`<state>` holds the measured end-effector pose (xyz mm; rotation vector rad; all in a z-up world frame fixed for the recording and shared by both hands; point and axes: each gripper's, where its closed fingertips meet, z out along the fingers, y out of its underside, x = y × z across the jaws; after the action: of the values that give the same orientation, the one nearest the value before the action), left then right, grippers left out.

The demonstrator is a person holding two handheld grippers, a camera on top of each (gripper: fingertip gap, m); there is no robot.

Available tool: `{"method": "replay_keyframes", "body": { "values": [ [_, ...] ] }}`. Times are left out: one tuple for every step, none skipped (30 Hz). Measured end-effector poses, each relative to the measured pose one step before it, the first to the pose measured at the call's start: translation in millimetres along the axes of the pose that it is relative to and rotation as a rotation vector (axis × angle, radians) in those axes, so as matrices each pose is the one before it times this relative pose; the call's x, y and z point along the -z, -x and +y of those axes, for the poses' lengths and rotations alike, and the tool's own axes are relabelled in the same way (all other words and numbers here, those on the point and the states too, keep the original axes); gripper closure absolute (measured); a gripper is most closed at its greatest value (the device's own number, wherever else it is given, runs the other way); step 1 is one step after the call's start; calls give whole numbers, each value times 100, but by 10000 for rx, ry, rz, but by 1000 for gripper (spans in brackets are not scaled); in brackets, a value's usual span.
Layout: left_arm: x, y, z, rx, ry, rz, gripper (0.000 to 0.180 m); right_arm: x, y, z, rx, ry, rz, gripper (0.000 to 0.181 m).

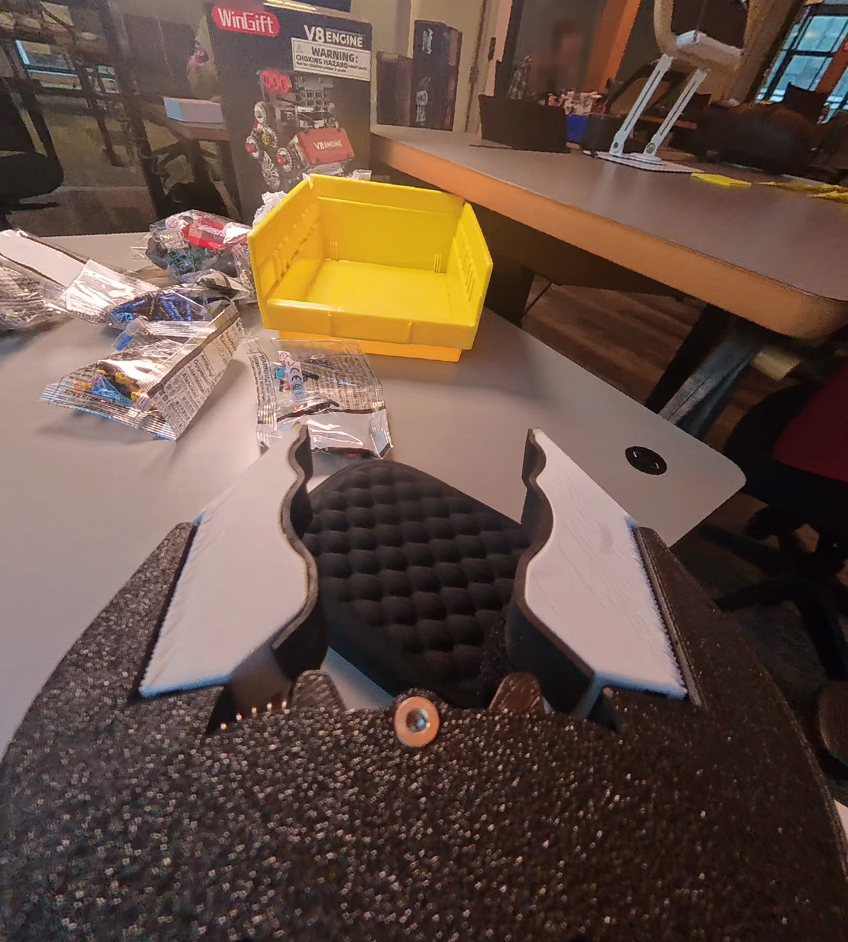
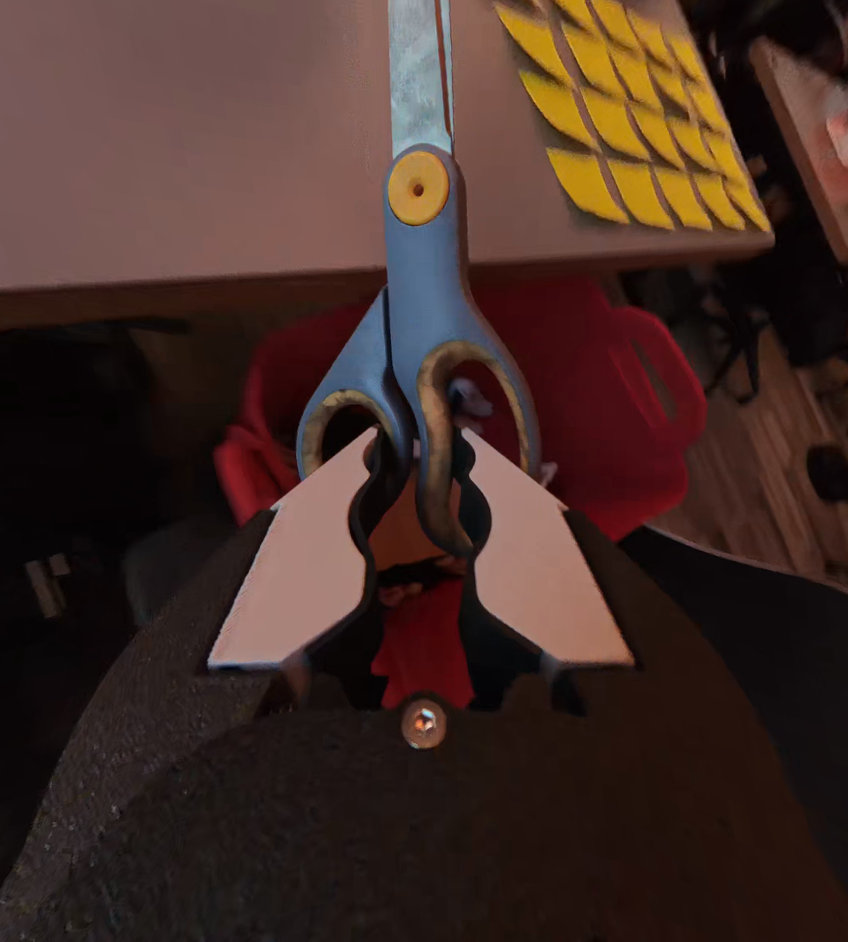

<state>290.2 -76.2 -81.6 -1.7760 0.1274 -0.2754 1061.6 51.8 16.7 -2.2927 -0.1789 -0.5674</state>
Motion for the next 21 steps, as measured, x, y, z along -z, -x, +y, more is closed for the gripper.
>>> {"method": "replay_keyframes", "body": {
  "values": [
    [-166, -294, -63, -100, 31, -146, 99, -1636, -2312, 1690, -301, 455, 194, 158],
    [-177, -366, -124, -106, 20, -122, 99, -1755, -1895, 1505, -289, 442, 108, 158],
    [-193, -415, -149, -94, 25, -97, 99, -1779, -1396, 1327, -266, 440, -22, 158],
    [-169, -478, -173, -79, 7, -57, 99, -1738, -1076, 1067, -186, 370, -34, 157],
    [-156, -480, -175, -72, -8, -47, 100, -1672, -738, 911, -109, 350, -69, 157],
    [-139, -468, -173, -94, -21, -47, 100, -1607, -480, 882, -96, 398, -97, 157],
    [-127, -454, -126, -115, -5, -31, 101, -1525, -380, 746, -85, 349, -62, 157],
    [-141, -403, -43, -123, 39, -20, 102, -1417, -204, 613, -103, 284, -104, 157],
    [-156, -325, 16, -110, 81, -16, 102, -1315, 17, 533, -148, 248, -213, 157],
    [-134, -247, 42, -84, 87, -14, 102, -1176, 89, 412, -121, 190, -207, 157],
    [-130, -159, 25, -61, 69, -25, 102, -1014, 17, 380, -103, 198, -126, 157],
    [-116, -85, 37, -47, 70, -29, 102, -876, 1, 349, -74, 186, -95, 157],
    [-107, -66, 50, -40, 63, -20, 102, -784, 95, 346, -101, 187, -156, 157],
    [-93, -32, 30, -35, 45, -21, 102, -677, 161, 323, -99, 154, -178, 157],
    [-67, -13, 23, -34, 34, -18, 102, -574, 250, 301, -84, 122, -222, 157],
    [-44, -7, 13, -33, 30, -12, 102, -458, 181, 259, -62, 65, -154, 157],
    [-29, 20, 2, -30, 17, -15, 102, -331, 62, 241, -77, 41, -59, 157],
    [-14, 53, -15, -19, -1, -12, 102, -219, 118, 252, -72, 32, -83, 157],
    [8, 94, -10, 4, -12, -6, 102, -103, 225, 181, -80, -25, -135, 156],
    [26, 150, -13, 28, -20, -4, 102, 86, 267, 0, -97, -131, -171, 155],
    [35, 197, 33, 39, -11, -1, 102, 349, 0, -232, -106, -250, -2, 147]
  ]
}}
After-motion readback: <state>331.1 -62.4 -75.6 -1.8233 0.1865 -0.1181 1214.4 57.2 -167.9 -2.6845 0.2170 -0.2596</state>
